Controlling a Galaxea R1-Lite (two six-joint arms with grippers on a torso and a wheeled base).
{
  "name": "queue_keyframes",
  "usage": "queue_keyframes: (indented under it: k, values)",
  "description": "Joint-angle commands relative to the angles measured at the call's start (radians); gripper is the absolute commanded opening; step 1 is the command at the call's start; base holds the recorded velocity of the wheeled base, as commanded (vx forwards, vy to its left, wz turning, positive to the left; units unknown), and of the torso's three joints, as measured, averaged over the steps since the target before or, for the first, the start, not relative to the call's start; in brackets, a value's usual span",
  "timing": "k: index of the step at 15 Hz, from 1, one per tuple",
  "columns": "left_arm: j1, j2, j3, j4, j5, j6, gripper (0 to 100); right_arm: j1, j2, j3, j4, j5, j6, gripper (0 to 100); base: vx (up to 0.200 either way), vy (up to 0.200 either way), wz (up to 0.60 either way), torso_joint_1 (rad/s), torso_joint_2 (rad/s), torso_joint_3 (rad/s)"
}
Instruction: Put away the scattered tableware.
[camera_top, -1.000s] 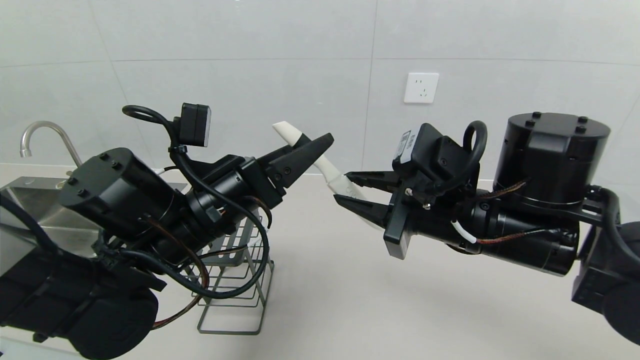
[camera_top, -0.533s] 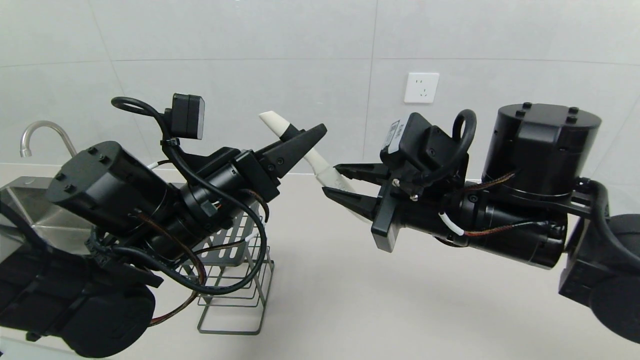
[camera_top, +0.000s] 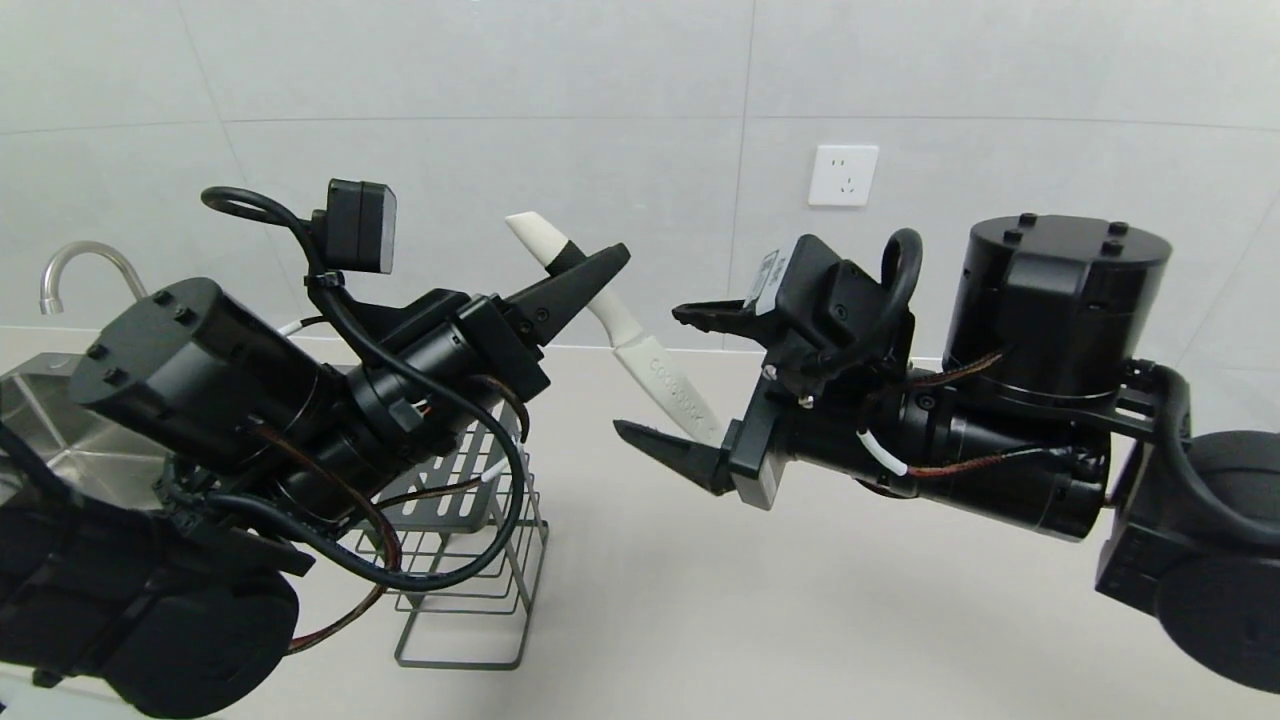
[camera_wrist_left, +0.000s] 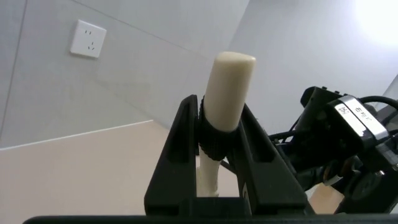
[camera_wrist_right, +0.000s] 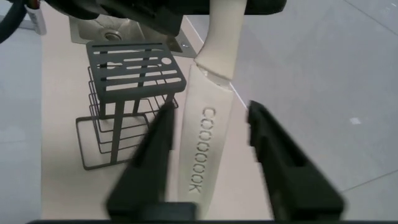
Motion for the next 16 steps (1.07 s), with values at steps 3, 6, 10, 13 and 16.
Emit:
queue_keyframes:
  k: [3,6,10,13,16]
  values:
    - [0.009,-0.011,0.026,-0.001,0.002,0.033,0,0.000,-0.003,0.059,-0.015,0.001,0.000,100,0.000,0.000,0.00,0.000,0.00,0.000]
    - [0.016,-0.080,0.079,-0.001,0.001,0.113,0,-0.001,-0.029,0.108,-0.019,-0.001,0.000,100,0.000,0.000,0.00,0.000,0.00,0.000]
    - [0.088,-0.142,0.079,-0.001,-0.004,0.227,0,-0.072,-0.161,0.257,-0.020,-0.002,0.000,100,0.000,0.000,0.00,0.000,0.00,0.000]
    - [0.105,-0.163,0.087,-0.001,-0.004,0.259,0,-0.231,-0.434,0.449,-0.005,-0.001,0.000,100,0.000,0.000,0.00,0.000,0.00,0.000]
    - [0.107,-0.163,0.096,-0.001,-0.003,0.311,0,-0.356,-0.738,0.611,0.064,-0.004,0.004,100,0.000,0.000,0.00,0.000,0.00,0.000]
